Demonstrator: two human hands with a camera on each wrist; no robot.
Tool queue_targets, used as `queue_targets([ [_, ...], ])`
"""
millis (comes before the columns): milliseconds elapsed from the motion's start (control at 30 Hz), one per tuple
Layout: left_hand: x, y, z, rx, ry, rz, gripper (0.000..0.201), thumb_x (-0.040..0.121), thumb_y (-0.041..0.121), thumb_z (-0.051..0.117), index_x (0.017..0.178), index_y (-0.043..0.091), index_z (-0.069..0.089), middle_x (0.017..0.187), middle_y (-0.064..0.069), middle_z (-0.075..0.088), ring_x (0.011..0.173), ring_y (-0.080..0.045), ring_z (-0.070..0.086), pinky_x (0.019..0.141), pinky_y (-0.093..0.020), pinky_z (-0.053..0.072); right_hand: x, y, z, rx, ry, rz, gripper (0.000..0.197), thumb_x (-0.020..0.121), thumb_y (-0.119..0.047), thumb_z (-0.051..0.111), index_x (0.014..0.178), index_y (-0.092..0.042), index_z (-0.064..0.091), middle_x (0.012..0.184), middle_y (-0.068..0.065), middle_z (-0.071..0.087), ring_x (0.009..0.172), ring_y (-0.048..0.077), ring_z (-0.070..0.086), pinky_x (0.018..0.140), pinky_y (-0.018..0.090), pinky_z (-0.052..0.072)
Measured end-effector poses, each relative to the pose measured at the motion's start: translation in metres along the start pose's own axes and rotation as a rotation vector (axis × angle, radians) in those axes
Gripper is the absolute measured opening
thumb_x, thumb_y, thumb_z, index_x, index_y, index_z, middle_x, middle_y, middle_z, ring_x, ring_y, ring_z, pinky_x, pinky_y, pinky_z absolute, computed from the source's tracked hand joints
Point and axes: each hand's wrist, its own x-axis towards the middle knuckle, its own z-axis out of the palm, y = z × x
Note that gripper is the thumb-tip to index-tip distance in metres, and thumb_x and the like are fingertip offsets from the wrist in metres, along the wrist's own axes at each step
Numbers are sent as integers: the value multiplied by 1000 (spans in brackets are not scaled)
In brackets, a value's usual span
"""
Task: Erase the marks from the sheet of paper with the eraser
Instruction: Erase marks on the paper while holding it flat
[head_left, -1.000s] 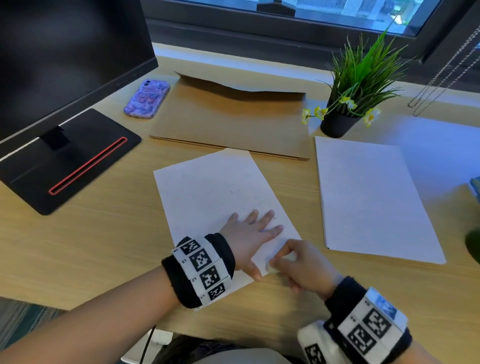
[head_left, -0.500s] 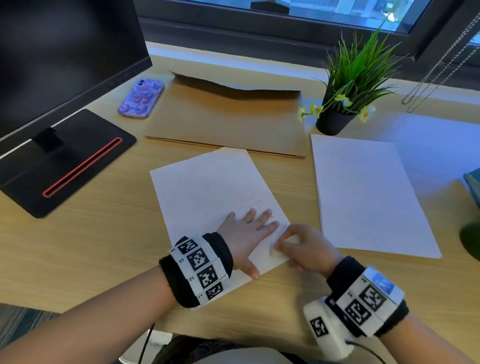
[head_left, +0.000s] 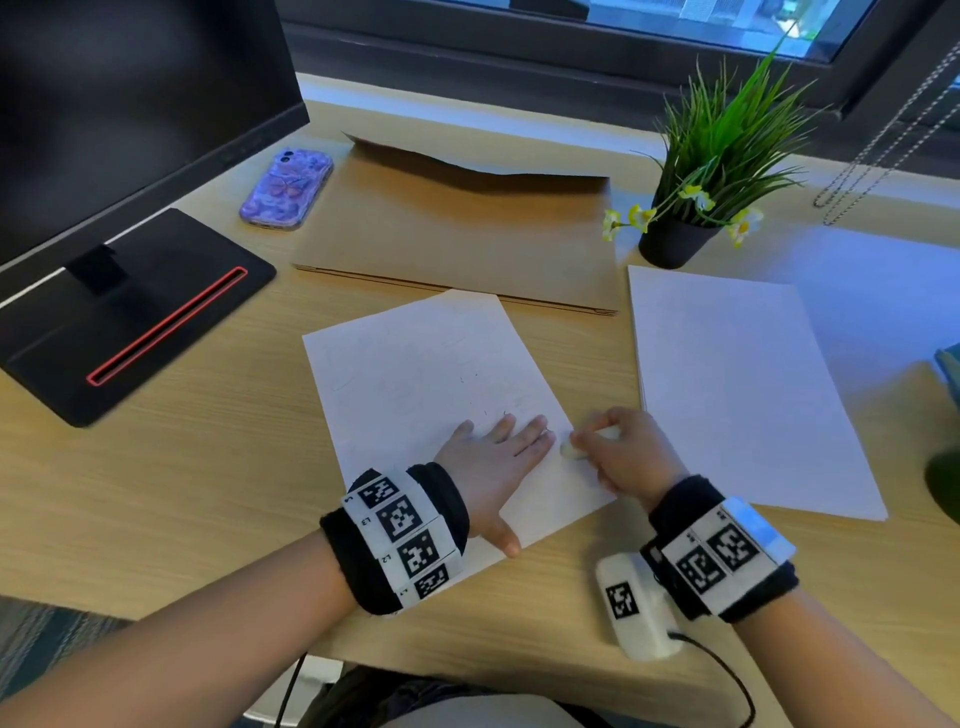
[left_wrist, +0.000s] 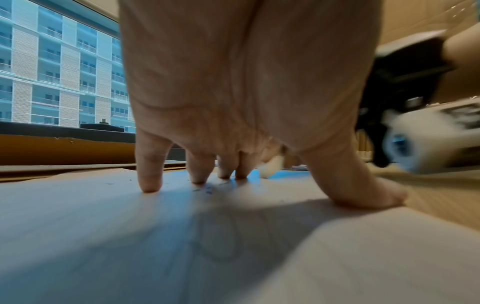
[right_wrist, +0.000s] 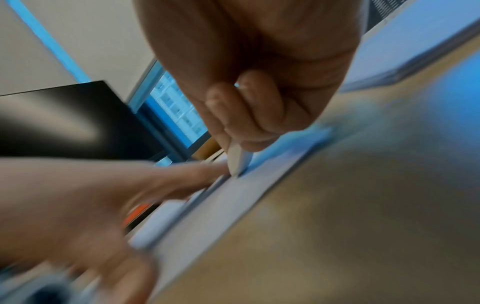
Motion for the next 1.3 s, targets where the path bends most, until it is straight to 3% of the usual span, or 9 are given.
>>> queue_targets([
  [167,1,0,0,-25,4,1,116,75,51,70,150,19,-11,156,6,-20,145,-21,-9,115,-49,11,-29,10,23,-130,-279,-21,11,89,-18,62,80,-17,56,61,-2,55,35,0,48,39,14,36],
  [367,0,0,0,-5,13,3,114,76,51,69,150,18,-11,157,5,-19,145,-21,-9,115,-49,13,5,-1,-1,-35,12,-2,13,89,-22,61,83,-13,56,65,2,55,48,12,49,42,19,39],
  [433,0,0,0,-15,18,0,115,75,51,70,150,18,-12,157,5,-19,145,-21,-9,115,-48,12,-5,1,9,-86,-58,-22,12,89,-21,61,80,-15,56,65,1,55,46,10,51,41,18,40],
  [533,0,0,-1,-47,19,-4,119,75,51,70,148,18,-18,156,5,-20,145,-19,-10,116,-46,8,-25,5,28,-131,-276,-16,14,89,-19,62,77,-18,55,58,-1,55,33,1,47,38,14,36],
  [633,-2,-1,-1,-78,15,-23,121,75,51,69,147,14,-22,155,1,-24,145,-17,-12,116,-43,3,-7,3,19,-78,-179,14,14,88,-22,63,78,-16,57,58,2,54,34,5,46,39,18,36],
  [733,-1,-1,1,-72,10,-28,120,76,53,68,147,12,-20,155,-2,-26,145,-16,-13,116,-42,0,10,-5,3,29,-64,43,14,90,-21,61,89,-7,58,59,6,53,42,12,45,38,20,35],
  [933,-1,-1,2,-100,20,-25,120,75,52,70,148,14,-17,155,-1,-26,145,-14,-13,117,-41,0,-19,0,27,-134,-338,3,14,92,-20,57,79,-17,54,57,1,53,30,3,43,35,15,33],
  [1133,-1,-2,2,-92,16,-26,120,75,52,69,148,13,-18,155,-1,-25,145,-16,-14,116,-42,0,10,-4,2,-12,12,9,14,91,-22,58,87,-9,54,61,4,54,43,13,46,40,19,37],
  [1300,-2,-2,1,-105,23,-22,118,76,51,69,148,14,-16,155,0,-25,145,-15,-14,116,-42,0,-21,2,29,-153,-257,-28,10,91,-21,60,85,-17,53,64,0,54,33,1,47,36,15,35],
])
